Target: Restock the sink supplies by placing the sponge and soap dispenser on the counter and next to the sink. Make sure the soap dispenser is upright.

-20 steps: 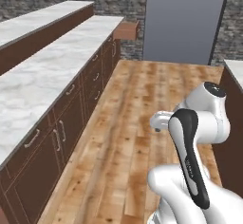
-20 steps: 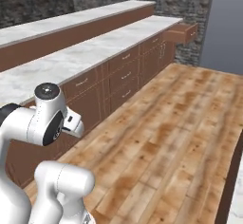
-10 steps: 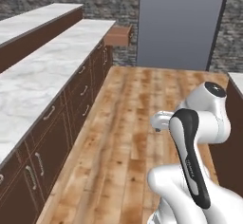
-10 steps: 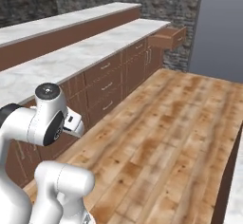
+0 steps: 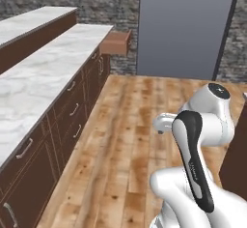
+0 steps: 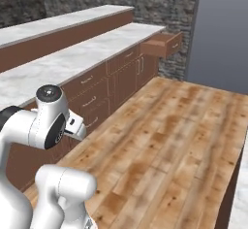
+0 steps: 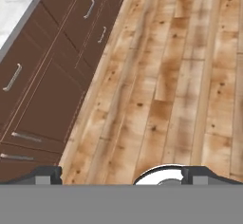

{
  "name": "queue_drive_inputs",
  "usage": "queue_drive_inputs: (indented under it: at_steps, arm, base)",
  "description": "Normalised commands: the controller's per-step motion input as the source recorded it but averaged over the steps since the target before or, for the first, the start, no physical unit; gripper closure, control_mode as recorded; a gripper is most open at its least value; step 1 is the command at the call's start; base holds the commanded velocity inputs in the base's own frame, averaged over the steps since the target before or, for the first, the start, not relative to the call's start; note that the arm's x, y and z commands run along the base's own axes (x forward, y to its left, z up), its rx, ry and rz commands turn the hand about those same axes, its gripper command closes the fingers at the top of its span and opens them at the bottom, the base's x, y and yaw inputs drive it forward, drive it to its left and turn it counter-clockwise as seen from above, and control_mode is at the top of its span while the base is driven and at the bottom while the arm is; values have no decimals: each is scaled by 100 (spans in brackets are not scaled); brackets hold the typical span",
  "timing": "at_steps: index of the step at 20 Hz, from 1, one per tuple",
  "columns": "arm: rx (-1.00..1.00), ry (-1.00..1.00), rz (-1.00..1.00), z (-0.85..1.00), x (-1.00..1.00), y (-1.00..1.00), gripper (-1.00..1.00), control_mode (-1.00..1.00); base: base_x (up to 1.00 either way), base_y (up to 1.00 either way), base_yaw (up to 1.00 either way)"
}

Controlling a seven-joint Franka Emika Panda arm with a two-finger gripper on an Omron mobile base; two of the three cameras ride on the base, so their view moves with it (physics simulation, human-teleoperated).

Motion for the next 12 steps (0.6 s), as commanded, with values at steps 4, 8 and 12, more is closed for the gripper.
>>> queue_drive_inputs:
  at_steps: [4,8,12]
  arm:
    - [0,0,0,0,0,0,-100,100]
    - [0,0,0,0,0,0,-100,100]
    - [0,0,0,0,0,0,-100,100]
  base:
    - [100,-26,0]
    - [100,-25,0]
    - [100,-21,0]
